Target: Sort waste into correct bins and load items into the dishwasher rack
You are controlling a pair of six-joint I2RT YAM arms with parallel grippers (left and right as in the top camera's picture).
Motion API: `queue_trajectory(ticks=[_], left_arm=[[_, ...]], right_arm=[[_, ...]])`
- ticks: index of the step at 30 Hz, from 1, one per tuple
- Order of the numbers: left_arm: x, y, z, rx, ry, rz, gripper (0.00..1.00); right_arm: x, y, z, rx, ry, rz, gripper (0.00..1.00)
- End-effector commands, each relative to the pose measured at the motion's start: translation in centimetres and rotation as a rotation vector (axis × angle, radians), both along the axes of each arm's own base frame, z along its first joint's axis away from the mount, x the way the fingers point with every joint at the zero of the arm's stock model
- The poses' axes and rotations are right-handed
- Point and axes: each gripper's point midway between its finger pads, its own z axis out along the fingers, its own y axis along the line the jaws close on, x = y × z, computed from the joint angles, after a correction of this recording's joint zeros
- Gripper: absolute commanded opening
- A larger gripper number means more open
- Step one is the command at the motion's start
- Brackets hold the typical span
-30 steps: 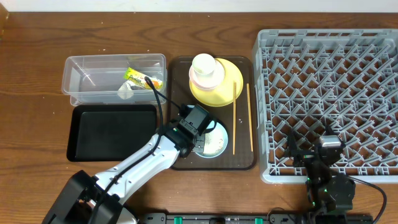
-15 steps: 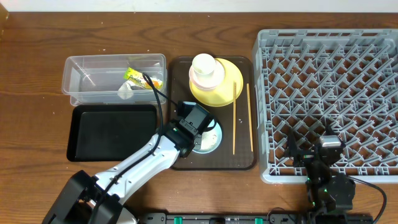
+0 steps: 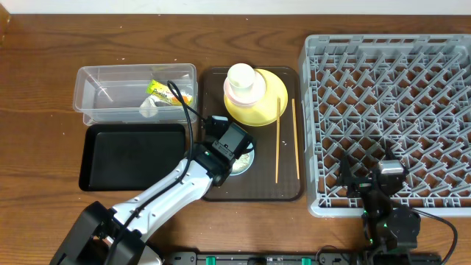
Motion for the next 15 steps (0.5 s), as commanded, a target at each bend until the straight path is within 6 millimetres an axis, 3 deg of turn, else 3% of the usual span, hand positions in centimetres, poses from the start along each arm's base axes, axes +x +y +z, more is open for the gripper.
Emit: queue_trajectory(ticks=[1, 9, 15], left_arm=[[0.7, 0.1, 1.9, 0.003, -0.049, 0.004, 0.46], [-0.8, -3.1, 6.7, -0.258, -0.059, -0.083, 0.45], [-2.6, -6.1, 9.0, -0.461, -0.022, -0.175, 0.36]], right_arm=[[0.0, -0.1, 0.0, 0.013, 0.001, -0.007, 0.99], [0.0, -0.1, 0.0, 0.013, 0.001, -0.007, 0.99], [0.0, -0.1, 0.0, 0.013, 0.001, -0.007, 0.99]])
